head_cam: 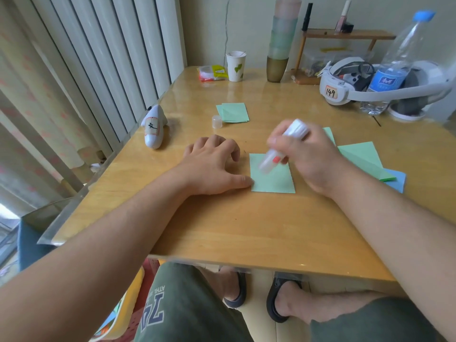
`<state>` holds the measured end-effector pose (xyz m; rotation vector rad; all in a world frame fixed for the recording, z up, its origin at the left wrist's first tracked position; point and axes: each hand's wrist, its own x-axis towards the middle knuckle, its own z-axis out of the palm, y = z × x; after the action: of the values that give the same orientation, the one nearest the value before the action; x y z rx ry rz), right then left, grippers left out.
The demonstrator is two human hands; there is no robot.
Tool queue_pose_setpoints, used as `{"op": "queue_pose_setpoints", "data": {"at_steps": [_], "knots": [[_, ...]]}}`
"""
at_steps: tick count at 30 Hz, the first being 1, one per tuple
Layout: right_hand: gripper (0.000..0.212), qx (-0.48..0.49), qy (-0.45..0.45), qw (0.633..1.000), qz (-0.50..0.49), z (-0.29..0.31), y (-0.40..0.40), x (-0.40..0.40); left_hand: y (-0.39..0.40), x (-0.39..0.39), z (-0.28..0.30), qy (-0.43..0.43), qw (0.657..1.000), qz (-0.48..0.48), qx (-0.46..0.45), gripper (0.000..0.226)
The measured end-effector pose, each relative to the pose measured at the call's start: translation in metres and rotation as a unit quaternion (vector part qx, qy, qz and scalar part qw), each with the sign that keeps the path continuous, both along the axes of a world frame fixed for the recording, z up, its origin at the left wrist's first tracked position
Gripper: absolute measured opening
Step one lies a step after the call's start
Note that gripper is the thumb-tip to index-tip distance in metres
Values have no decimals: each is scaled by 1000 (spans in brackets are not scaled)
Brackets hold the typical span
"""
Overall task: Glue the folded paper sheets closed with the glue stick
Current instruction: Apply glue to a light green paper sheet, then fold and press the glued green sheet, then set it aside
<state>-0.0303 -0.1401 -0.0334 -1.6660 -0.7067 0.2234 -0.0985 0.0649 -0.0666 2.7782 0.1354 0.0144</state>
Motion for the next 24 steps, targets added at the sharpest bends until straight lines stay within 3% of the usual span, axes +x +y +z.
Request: {"op": "queue_pose_setpoints", "data": {"at_steps": [3,6,10,14,16,20,24], "knots": [[16,81,52,990,-105,14,-11,25,2,-1,-1,-9,1000,-4,-16,42],[21,80,52,984,-153,14,-19,41,1,-2,1,-13,998,5,-55,37],[15,47,30,988,-144,8,-12,46,3,-1,3,-25,995,21,-96,35],[12,38,19,993,-112,7,4,53,17,0,23,58,957,24,-285,21],[13,36,18,994,-104,10,11,57,24,2,42,94,944,20,-315,19],[14,64,15,989,-130,6,17,65,26,16,66,47,949,65,-304,18],[14,114,61,979,-156,-7,13,66,1,37,59,-19,942,50,-331,18]]}}
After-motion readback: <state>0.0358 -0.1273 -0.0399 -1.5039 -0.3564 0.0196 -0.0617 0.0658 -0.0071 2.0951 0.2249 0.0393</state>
